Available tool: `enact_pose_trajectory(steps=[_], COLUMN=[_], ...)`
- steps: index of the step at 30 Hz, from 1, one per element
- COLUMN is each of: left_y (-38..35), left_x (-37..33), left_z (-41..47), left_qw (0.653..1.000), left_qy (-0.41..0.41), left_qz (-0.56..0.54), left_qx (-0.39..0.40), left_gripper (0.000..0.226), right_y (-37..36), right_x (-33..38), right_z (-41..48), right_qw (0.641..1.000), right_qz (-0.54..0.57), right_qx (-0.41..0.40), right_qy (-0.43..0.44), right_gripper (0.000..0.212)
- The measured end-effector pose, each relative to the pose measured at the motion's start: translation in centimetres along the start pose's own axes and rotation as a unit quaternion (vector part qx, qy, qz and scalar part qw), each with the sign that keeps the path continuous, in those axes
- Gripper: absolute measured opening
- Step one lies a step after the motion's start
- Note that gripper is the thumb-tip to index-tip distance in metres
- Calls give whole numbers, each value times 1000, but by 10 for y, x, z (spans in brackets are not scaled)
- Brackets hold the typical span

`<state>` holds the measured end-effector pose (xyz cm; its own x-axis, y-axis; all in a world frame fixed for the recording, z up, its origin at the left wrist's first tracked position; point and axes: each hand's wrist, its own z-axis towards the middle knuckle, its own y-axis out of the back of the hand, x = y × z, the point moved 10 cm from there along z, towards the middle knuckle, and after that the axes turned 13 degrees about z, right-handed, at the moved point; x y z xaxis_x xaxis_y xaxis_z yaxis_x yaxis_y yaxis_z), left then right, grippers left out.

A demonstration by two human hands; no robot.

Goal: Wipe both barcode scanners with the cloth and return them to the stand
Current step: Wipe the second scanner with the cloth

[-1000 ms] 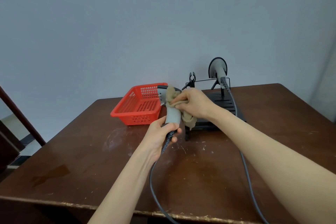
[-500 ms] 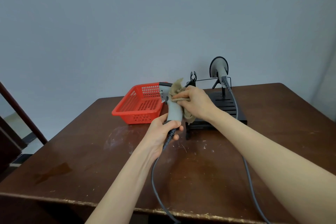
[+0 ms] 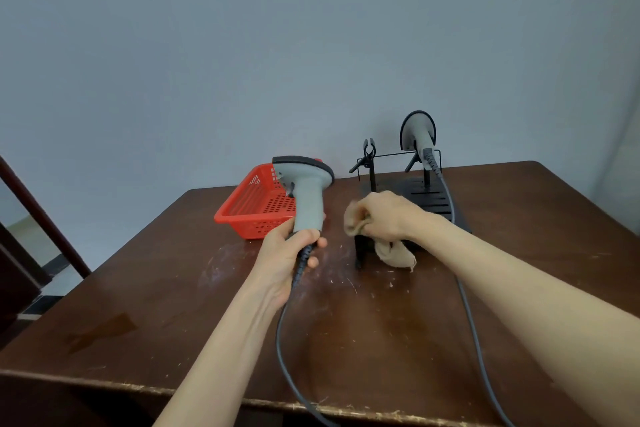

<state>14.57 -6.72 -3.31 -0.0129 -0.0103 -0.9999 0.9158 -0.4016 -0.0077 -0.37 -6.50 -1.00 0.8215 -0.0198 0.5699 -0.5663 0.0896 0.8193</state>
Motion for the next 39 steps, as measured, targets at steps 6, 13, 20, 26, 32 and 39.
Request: enact_pose_trajectory(steps=[6,13,20,26,32,39], left_y=[3,-10,-16,-20,-11,-17], left_x=[1,1,-3,-4,-3,-3], left_z=[-1,0,-3,-5,-9,-8], left_qw=[1000,999,994,995,996,993], left_qy=[8,-2,-16,-22,-26,-23], left_qz=[-3,49,103,93,85,112], left_qx=[-2,10,16,9,-7,-3], left_gripper=[21,22,24,31,32,33], right_y=[53,24,29,63,89,59], right_x=[31,60,64,51,29,34], right_z=[-11,-9,-6,-9,-3,3], right_qw=[965,963,972,951,939,974], right_qz=[143,187,107,45,118,48], right_qx=[-209,-84,-110,-276,-317,-213], right_qy=[69,175,176,129,66,56], right_gripper=[22,23,23,27,26,23])
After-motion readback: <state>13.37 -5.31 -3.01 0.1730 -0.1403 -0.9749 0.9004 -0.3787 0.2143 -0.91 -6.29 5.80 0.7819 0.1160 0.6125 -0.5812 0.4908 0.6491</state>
